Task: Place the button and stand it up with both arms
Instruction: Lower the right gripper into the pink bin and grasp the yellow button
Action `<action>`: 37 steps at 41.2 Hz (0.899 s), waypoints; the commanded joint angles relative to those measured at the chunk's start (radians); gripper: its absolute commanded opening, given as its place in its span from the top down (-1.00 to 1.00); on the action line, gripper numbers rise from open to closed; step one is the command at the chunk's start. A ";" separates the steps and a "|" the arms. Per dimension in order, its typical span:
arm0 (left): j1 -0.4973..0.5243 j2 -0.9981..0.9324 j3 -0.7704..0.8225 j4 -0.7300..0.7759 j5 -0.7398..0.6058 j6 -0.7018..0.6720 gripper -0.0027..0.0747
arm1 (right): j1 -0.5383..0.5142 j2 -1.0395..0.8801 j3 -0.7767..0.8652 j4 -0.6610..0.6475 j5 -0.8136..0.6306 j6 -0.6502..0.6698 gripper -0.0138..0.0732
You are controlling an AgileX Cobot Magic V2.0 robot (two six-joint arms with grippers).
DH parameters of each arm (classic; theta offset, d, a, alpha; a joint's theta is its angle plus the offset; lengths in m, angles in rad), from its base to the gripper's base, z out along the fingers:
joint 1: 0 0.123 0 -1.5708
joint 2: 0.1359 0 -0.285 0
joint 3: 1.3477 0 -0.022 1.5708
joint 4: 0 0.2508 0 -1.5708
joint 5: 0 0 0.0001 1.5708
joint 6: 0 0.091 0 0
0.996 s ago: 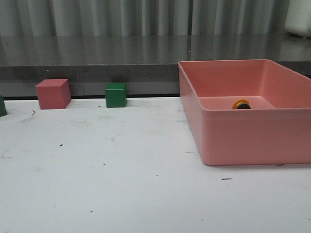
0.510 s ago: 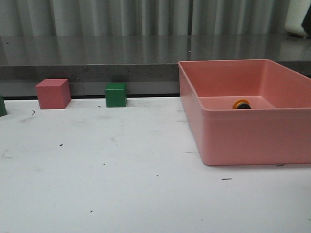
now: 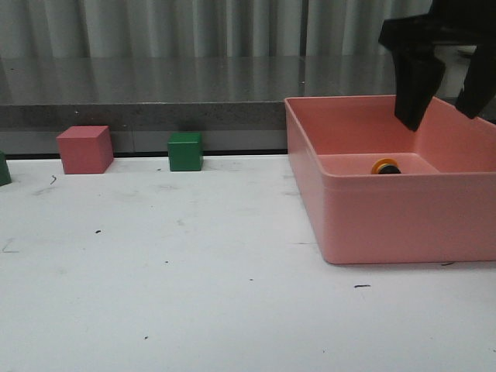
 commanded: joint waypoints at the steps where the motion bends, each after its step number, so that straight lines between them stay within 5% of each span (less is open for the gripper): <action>1: -0.007 0.013 -0.027 0.000 -0.081 -0.002 -0.34 | 0.000 0.036 -0.082 -0.094 -0.005 0.072 -0.61; 37: -0.007 0.013 -0.027 -0.002 -0.089 -0.002 -0.34 | -0.009 0.424 -0.389 -0.098 0.051 0.172 -0.61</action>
